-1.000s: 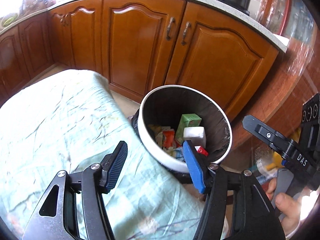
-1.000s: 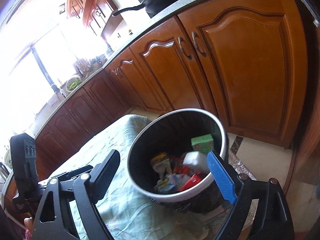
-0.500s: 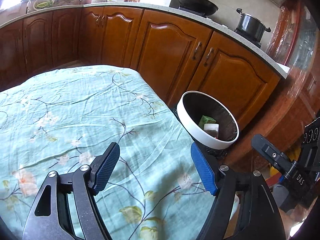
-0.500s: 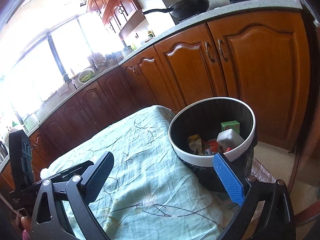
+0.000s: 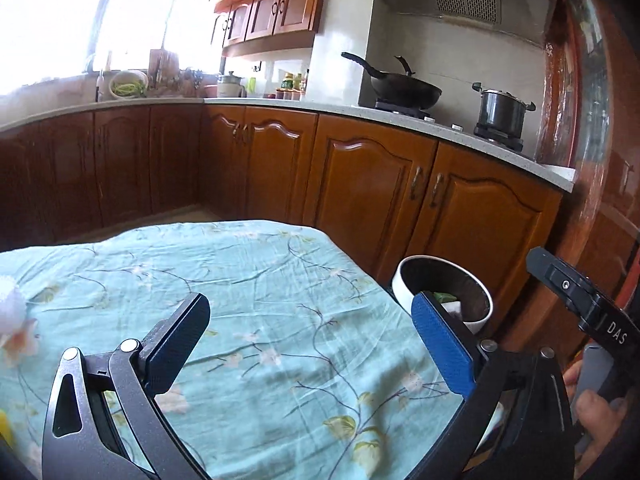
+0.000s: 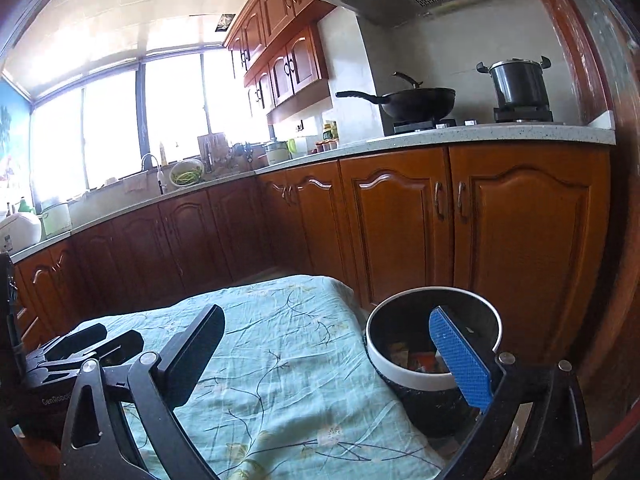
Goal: Collect trash
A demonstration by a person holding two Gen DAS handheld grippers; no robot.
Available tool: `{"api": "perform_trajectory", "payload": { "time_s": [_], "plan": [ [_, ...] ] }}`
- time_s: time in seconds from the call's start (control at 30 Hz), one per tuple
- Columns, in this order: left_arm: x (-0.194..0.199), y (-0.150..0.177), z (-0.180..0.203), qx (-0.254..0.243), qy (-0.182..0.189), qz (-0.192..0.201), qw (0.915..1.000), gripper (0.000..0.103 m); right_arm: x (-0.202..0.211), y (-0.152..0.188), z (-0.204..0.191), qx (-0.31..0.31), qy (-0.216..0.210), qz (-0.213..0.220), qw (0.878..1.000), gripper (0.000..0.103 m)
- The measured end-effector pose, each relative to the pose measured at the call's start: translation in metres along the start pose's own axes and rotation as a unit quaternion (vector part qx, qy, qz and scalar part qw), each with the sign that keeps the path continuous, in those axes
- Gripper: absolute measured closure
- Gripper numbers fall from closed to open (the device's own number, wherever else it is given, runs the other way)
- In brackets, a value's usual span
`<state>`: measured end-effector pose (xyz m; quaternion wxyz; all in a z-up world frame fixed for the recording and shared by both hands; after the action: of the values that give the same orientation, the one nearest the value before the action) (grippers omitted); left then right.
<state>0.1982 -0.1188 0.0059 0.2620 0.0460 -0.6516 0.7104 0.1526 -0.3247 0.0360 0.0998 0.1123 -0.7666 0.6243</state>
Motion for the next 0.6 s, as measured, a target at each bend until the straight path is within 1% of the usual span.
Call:
{"api": "perform_trajectory", "payload": {
  "time_s": [0.1,0.33,0.47,0.6],
  "plan": [
    [0.002,0.014,-0.01,-0.007,-0.014,-0.002,0.9999,0.0,0.001,0.017,-0.002,0.001,0.005,0.001,1.0,0.0],
    [0.0,0.047,-0.019,-0.021,-0.044,-0.022,0.9986,0.0,-0.002,0.045,-0.006,0.021,0.012,-0.023,0.999,0.0],
    [0.005,0.056,-0.023,-0.023,-0.057,-0.019,0.9979,0.0,-0.003,0.055,-0.004,0.02,0.013,-0.031,0.999,0.0],
    [0.011,0.059,-0.024,-0.03,-0.07,-0.007,0.9971,0.0,0.0,0.058,-0.003,0.017,0.013,-0.026,0.999,0.0]
  ]
}}
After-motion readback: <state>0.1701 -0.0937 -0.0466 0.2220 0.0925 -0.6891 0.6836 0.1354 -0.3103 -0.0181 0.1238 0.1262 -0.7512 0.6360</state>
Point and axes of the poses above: each gripper's, at about its wrist camera, not at the fingertips, and x roughly against the way its jaws point, z to its right, y to its underside, the point moved 10 cm from there along -x, roughly the way its jaws point, and after that the axes turned 1 degree about -z, right-handed, at the moved point
